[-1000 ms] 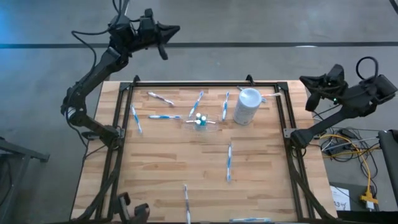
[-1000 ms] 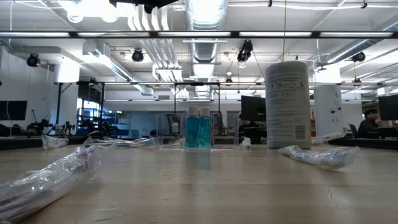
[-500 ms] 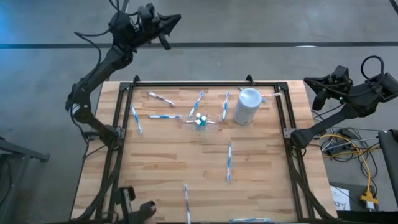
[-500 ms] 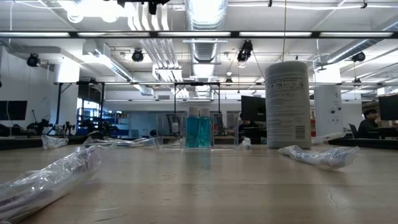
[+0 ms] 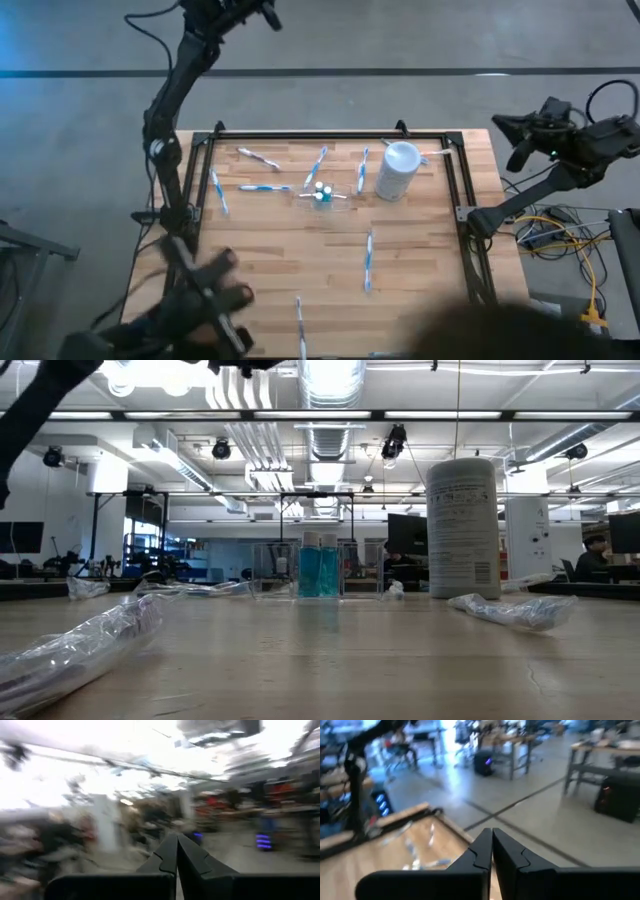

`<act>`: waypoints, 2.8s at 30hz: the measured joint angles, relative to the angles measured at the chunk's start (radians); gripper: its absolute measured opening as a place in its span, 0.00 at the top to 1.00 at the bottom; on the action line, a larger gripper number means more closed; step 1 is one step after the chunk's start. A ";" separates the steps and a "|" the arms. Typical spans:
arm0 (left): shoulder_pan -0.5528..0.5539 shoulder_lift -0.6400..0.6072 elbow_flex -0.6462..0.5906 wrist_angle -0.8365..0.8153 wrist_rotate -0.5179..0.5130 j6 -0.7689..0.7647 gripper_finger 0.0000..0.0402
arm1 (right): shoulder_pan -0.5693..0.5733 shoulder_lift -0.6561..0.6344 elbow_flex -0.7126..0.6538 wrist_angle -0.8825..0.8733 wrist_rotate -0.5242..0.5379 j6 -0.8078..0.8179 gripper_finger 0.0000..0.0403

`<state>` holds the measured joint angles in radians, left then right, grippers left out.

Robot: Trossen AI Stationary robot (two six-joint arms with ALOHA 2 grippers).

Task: Pick & Place toothbrushing station
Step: Put the mouthwash into the transparent organizer

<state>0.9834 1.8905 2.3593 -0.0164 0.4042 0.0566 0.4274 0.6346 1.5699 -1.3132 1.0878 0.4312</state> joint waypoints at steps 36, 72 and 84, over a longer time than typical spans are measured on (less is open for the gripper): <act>0.353 0.056 -0.155 0.487 0.053 0.221 0.99 | 0.000 -0.044 0.044 0.058 0.482 0.153 0.98; 0.364 0.054 -0.098 0.521 -0.047 -0.153 0.98 | 0.020 -0.066 0.046 0.034 0.422 -0.008 0.98; 0.358 0.054 -0.108 0.513 -0.028 -0.303 0.99 | 0.020 -0.066 0.168 0.036 0.430 -0.120 0.98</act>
<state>1.3418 1.9450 2.2517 0.4964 0.3761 -0.2466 0.4473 0.5690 1.7382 -1.2774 1.5177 0.3107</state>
